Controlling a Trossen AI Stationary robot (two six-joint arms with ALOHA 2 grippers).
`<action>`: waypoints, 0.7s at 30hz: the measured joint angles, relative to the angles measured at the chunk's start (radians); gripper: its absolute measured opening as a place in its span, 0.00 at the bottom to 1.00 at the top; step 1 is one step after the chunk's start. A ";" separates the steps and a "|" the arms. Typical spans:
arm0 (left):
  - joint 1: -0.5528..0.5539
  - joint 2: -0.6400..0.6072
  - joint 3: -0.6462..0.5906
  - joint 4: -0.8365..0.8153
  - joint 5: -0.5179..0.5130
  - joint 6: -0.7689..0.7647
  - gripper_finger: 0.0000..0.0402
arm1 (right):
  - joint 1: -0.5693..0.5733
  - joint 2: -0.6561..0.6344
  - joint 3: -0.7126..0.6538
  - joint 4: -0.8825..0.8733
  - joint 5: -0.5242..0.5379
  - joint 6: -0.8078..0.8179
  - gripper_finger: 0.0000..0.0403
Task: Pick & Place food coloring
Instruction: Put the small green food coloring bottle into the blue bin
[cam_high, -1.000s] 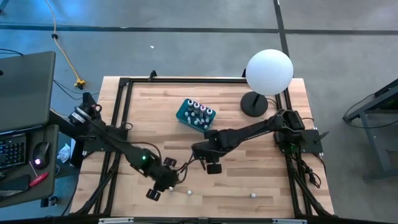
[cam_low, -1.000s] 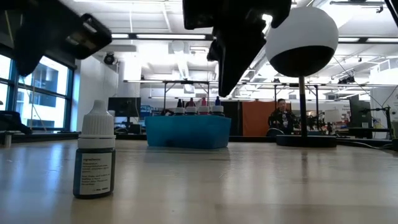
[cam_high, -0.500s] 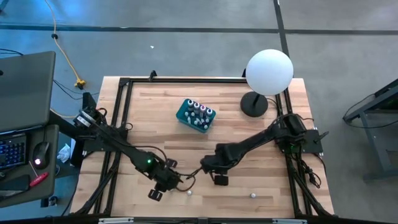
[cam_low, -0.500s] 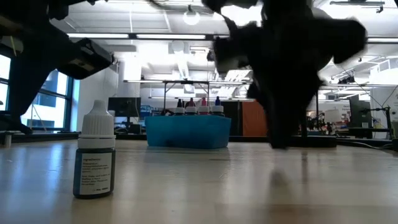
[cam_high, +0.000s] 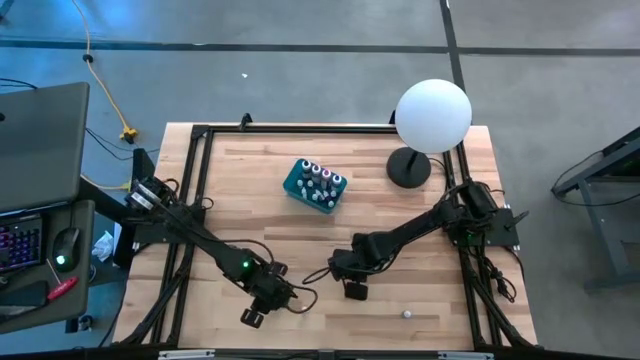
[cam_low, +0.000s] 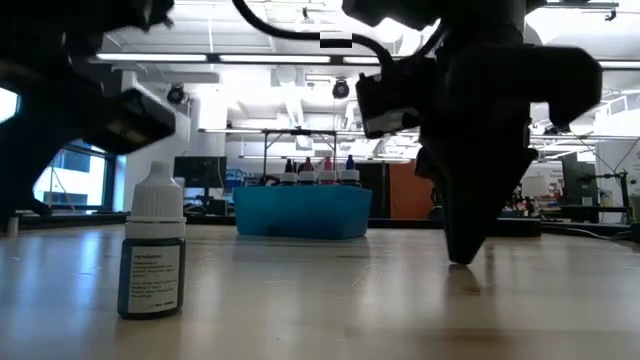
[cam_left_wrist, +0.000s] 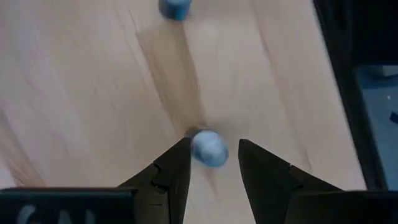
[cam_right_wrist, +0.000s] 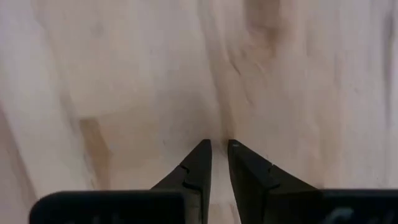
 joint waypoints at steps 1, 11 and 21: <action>0.000 0.013 0.000 0.004 0.001 -0.001 0.33 | 0.000 -0.002 0.000 0.013 0.001 0.000 0.11; 0.002 0.066 0.000 0.016 -0.026 0.047 0.32 | 0.016 -0.019 0.000 0.070 0.038 0.002 0.12; 0.009 0.065 0.067 -0.010 -0.045 0.050 0.13 | 0.019 -0.019 0.000 0.073 0.128 -0.020 0.13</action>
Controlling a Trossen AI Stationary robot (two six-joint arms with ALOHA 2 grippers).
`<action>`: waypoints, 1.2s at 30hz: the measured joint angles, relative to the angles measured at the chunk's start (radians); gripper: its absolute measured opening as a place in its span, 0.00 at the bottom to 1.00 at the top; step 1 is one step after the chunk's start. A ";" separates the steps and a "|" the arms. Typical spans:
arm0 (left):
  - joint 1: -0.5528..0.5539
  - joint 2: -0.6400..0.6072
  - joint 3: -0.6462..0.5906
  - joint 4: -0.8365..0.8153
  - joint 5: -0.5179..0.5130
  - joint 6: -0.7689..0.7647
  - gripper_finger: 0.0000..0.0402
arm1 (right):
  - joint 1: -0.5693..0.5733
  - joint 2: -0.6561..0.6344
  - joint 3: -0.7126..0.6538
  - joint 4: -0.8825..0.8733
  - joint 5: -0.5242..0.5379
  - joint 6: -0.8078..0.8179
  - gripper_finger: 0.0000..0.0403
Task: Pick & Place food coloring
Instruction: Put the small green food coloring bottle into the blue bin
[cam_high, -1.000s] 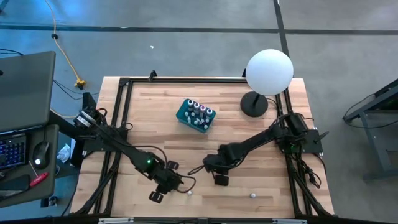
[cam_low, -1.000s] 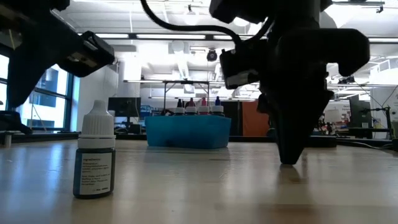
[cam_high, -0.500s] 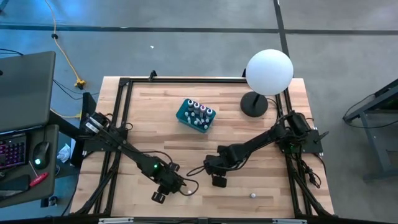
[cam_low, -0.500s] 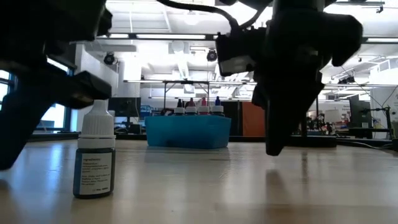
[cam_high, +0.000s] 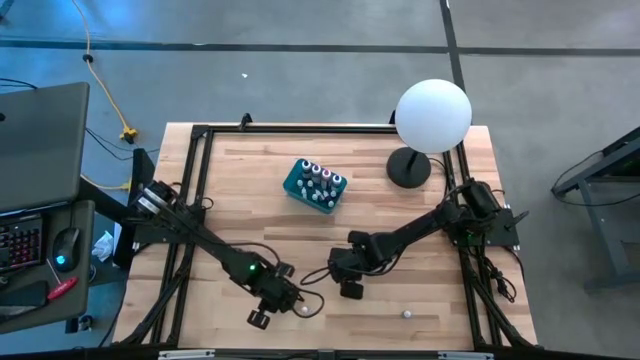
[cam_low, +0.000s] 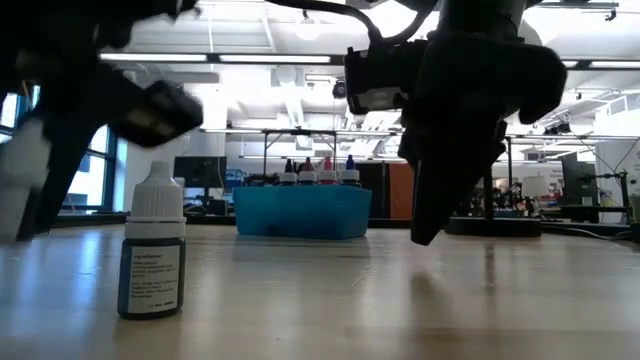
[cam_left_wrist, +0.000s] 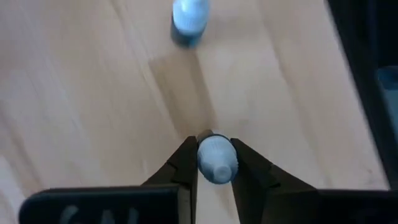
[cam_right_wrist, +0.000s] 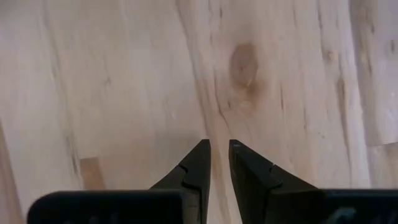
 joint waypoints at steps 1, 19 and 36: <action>0.000 -0.003 0.019 -0.022 -0.001 0.000 0.14 | 0.002 0.000 0.000 -0.002 -0.003 0.000 0.13; 0.322 -0.005 0.294 -0.424 -0.153 0.484 0.18 | 0.077 -0.143 -0.152 -0.201 0.125 0.291 0.09; 0.768 -0.008 0.290 -0.361 -0.155 0.745 0.20 | -0.133 -0.559 -0.534 0.070 0.282 0.233 0.07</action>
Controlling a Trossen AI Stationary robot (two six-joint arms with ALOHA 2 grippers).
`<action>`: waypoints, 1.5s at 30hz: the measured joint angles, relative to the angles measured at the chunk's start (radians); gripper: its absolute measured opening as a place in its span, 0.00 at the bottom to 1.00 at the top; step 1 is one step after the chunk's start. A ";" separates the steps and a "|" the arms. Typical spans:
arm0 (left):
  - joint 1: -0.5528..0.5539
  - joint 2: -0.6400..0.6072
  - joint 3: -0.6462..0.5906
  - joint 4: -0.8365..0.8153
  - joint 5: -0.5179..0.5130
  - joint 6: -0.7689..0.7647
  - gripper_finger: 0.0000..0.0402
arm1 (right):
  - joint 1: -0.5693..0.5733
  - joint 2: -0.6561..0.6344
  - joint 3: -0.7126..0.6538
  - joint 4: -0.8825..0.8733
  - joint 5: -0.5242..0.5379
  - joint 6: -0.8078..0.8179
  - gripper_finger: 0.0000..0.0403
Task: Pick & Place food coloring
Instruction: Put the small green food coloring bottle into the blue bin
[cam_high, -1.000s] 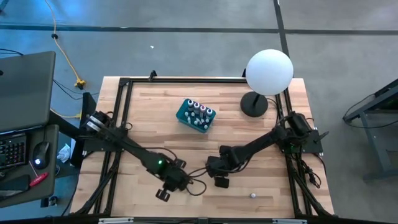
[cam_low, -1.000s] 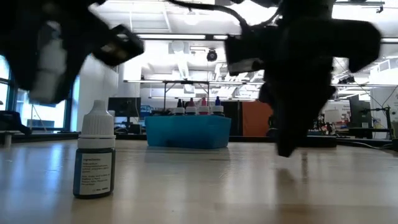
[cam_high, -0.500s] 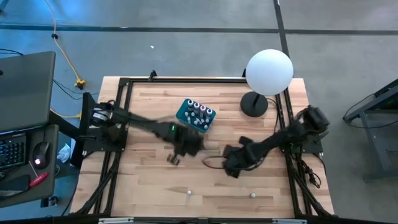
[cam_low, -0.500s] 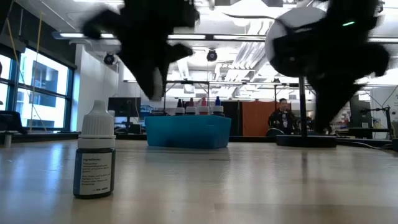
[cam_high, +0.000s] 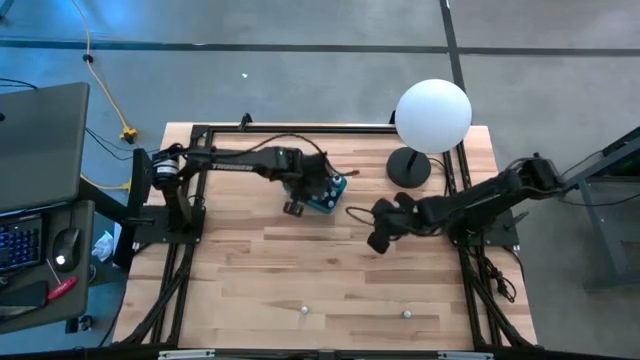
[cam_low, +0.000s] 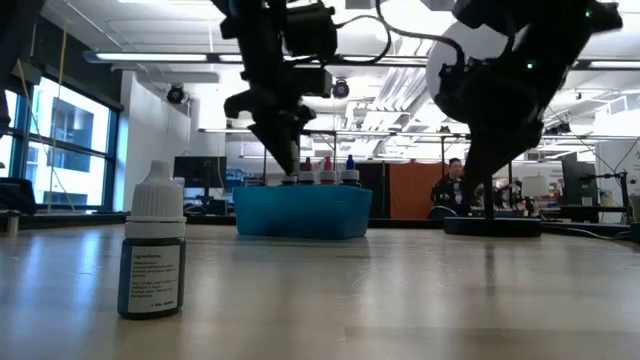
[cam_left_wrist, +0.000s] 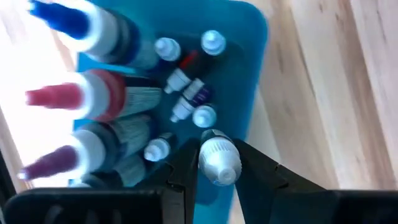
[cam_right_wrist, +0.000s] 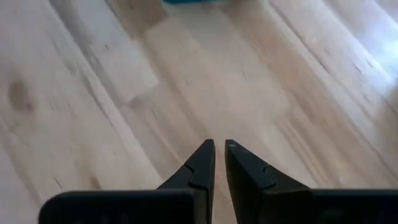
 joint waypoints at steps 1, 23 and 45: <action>0.016 0.000 0.000 0.008 0.005 0.009 0.21 | -0.012 -0.011 -0.025 0.050 -0.013 -0.033 0.08; 0.094 0.008 -0.087 0.130 0.148 0.122 0.27 | -0.091 -0.040 -0.230 0.779 -0.028 -0.635 0.11; 0.095 -0.001 0.203 -0.159 0.056 -0.198 0.43 | 0.072 0.006 0.217 0.154 -0.223 -0.640 0.44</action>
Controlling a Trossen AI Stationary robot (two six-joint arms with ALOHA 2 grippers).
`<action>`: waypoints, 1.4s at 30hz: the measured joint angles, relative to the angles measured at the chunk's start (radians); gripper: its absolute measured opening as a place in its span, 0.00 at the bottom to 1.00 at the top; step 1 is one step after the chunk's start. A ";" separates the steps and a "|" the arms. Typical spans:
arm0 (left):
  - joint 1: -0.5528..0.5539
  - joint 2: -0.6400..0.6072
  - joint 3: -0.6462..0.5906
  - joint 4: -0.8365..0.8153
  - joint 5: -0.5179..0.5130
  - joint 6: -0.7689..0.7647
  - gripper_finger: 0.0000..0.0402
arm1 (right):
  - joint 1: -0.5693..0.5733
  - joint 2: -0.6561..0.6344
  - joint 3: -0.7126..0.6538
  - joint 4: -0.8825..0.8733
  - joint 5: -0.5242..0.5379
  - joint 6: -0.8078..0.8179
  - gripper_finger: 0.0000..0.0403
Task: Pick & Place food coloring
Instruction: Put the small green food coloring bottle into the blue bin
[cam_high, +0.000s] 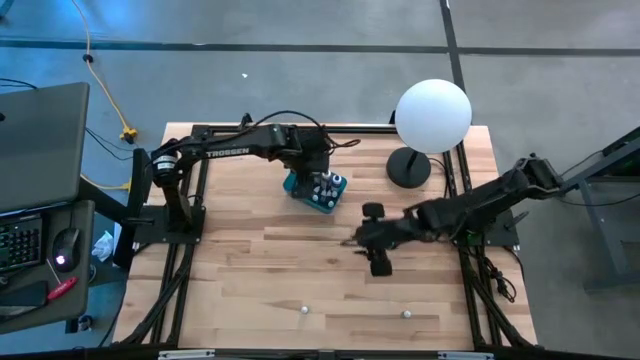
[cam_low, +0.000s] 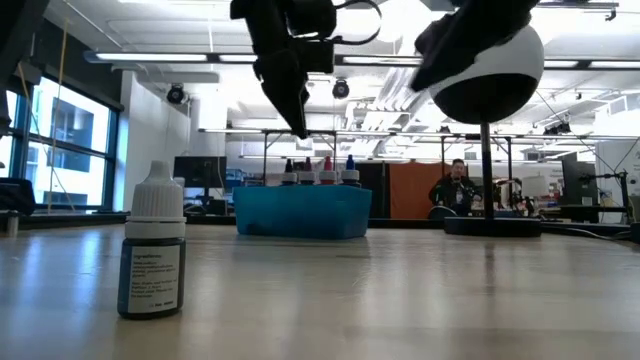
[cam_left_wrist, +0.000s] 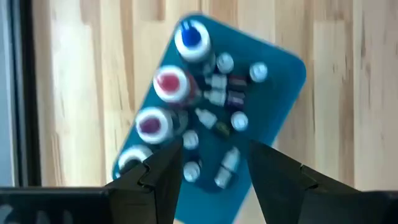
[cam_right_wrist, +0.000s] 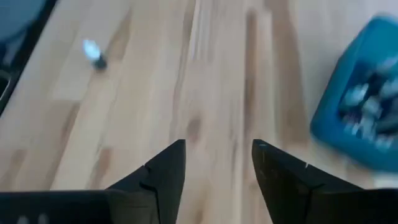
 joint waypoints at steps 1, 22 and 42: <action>0.000 0.000 0.000 0.015 0.000 0.000 0.43 | 0.022 0.013 0.031 -0.065 0.012 0.037 0.45; 0.000 0.000 -0.002 0.082 0.048 -0.028 0.43 | 0.445 0.259 0.134 -0.274 -0.252 0.871 0.38; 0.000 0.000 -0.002 0.101 0.079 -0.078 0.43 | 0.497 0.376 0.047 -0.304 -0.303 0.792 0.43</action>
